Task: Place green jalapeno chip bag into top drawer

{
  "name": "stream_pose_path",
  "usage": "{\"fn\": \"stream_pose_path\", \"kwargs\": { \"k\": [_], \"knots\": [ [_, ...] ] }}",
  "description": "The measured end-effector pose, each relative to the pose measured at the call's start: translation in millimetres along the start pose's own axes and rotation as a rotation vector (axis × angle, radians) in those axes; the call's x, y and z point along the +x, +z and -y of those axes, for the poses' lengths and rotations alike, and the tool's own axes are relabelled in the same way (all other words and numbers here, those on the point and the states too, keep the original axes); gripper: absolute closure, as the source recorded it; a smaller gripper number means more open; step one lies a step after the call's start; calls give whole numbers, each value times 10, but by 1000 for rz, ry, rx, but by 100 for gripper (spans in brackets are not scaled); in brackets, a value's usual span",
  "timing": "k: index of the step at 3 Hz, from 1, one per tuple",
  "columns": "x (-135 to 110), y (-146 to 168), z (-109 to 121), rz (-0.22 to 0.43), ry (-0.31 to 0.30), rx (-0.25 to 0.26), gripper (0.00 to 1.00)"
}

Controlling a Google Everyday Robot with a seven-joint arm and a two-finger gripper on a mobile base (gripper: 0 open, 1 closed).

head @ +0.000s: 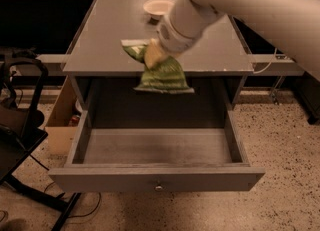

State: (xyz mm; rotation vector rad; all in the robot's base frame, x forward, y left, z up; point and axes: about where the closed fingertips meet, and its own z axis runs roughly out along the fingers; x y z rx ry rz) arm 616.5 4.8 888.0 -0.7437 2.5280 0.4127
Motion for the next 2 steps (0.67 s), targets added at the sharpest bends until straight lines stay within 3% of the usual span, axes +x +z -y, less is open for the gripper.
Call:
{"fn": "stream_pose_path", "kwargs": {
  "k": [1, 2],
  "knots": [
    [777, 2, 84, -42, 38, 4, 100],
    [1681, 804, -38, -121, 79, -74, 100]
  ]
}}
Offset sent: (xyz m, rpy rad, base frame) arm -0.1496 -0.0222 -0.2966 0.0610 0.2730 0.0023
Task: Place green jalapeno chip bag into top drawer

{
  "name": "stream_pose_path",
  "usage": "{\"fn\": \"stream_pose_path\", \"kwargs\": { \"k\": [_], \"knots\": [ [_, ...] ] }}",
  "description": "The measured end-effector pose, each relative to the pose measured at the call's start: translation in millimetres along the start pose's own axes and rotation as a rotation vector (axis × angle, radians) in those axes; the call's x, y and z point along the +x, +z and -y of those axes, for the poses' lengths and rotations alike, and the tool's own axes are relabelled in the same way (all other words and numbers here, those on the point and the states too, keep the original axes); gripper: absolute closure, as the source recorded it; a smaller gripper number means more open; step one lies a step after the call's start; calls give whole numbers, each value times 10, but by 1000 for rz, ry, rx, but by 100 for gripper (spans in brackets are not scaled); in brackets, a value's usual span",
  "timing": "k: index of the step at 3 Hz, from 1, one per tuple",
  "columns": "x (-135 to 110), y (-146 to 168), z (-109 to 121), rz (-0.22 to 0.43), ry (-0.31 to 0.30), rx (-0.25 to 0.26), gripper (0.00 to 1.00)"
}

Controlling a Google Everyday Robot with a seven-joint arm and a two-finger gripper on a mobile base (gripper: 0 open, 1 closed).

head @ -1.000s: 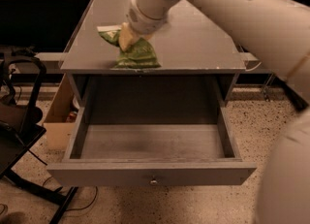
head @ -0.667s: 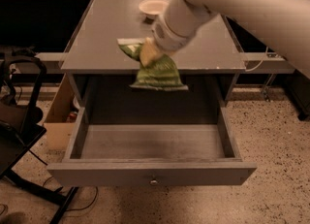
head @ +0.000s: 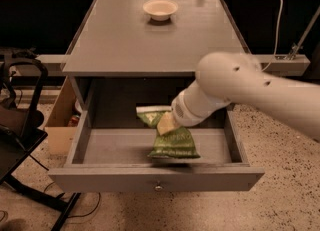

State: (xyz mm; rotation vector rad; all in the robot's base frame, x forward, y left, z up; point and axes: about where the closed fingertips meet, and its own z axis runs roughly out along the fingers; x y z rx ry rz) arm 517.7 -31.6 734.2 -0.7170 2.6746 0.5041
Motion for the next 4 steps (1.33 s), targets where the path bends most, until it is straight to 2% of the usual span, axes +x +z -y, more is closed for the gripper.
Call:
{"fn": "stream_pose_path", "kwargs": {
  "k": [1, 2, 3, 4],
  "knots": [
    [169, 713, 30, 12, 8, -47, 100],
    [-100, 1043, 162, 88, 3, -36, 100],
    [-158, 1071, 170, 108, 0, -34, 84],
    [-158, 1071, 169, 108, 0, -34, 60]
  ]
}}
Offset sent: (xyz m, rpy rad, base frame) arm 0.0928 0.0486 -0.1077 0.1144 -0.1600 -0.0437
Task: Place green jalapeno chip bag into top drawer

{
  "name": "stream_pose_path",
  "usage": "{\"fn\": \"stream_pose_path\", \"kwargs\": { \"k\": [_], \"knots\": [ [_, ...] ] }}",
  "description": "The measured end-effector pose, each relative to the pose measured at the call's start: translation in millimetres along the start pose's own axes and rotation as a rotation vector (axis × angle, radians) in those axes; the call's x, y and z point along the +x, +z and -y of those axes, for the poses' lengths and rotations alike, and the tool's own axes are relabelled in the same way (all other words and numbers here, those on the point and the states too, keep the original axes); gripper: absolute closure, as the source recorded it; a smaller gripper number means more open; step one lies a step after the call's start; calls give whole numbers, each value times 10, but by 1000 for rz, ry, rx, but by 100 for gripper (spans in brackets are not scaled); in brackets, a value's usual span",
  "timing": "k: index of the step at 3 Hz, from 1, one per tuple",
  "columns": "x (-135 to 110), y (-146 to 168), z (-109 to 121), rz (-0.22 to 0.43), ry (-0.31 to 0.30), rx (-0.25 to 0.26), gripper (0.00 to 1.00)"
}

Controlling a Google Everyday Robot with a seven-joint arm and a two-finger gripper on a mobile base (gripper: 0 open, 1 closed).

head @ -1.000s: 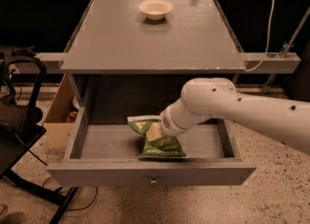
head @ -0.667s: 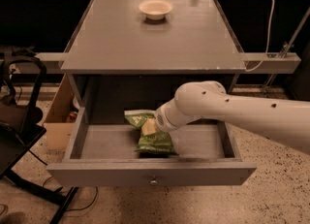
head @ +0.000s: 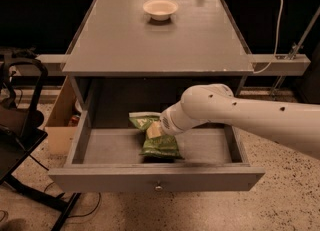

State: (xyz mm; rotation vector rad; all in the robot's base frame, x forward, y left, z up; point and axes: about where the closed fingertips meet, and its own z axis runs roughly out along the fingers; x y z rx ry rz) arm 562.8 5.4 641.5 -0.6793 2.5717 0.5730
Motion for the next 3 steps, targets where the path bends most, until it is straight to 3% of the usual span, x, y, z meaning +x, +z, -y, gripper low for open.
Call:
{"fn": "stream_pose_path", "kwargs": {
  "k": [1, 2, 3],
  "knots": [
    [0, 0, 0, 0, 0, 0, 29],
    [0, 0, 0, 0, 0, 0, 6],
    [-45, -50, -15, -3, -5, 2, 0]
  ]
}}
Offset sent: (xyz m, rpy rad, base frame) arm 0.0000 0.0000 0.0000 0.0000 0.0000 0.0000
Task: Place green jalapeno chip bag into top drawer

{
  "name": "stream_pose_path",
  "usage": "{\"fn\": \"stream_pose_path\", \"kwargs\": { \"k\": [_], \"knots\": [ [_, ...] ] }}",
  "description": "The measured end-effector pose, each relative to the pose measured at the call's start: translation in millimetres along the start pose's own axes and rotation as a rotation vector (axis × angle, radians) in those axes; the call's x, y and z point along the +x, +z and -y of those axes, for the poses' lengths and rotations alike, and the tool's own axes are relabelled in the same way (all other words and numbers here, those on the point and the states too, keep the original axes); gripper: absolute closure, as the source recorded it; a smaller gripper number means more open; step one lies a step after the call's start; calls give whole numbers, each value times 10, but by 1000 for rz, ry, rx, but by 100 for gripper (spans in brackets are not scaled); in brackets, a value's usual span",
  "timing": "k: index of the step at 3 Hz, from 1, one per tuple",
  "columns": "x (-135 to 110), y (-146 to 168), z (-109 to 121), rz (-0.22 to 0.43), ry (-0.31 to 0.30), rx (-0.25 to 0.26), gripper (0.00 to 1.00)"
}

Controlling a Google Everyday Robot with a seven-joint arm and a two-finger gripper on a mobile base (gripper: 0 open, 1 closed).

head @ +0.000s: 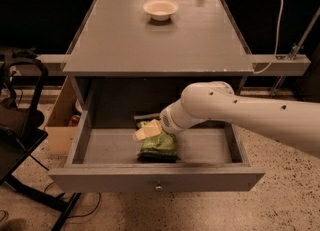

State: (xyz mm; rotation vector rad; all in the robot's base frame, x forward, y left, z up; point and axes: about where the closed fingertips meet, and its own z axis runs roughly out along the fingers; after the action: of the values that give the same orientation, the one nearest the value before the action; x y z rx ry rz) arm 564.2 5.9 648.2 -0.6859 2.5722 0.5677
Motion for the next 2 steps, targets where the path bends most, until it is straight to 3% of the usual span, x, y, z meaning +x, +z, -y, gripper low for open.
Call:
{"fn": "stream_pose_path", "kwargs": {
  "k": [1, 2],
  "knots": [
    [-103, -374, -36, 20, -22, 36, 0],
    [-276, -967, -132, 54, -66, 100, 0]
  ]
}}
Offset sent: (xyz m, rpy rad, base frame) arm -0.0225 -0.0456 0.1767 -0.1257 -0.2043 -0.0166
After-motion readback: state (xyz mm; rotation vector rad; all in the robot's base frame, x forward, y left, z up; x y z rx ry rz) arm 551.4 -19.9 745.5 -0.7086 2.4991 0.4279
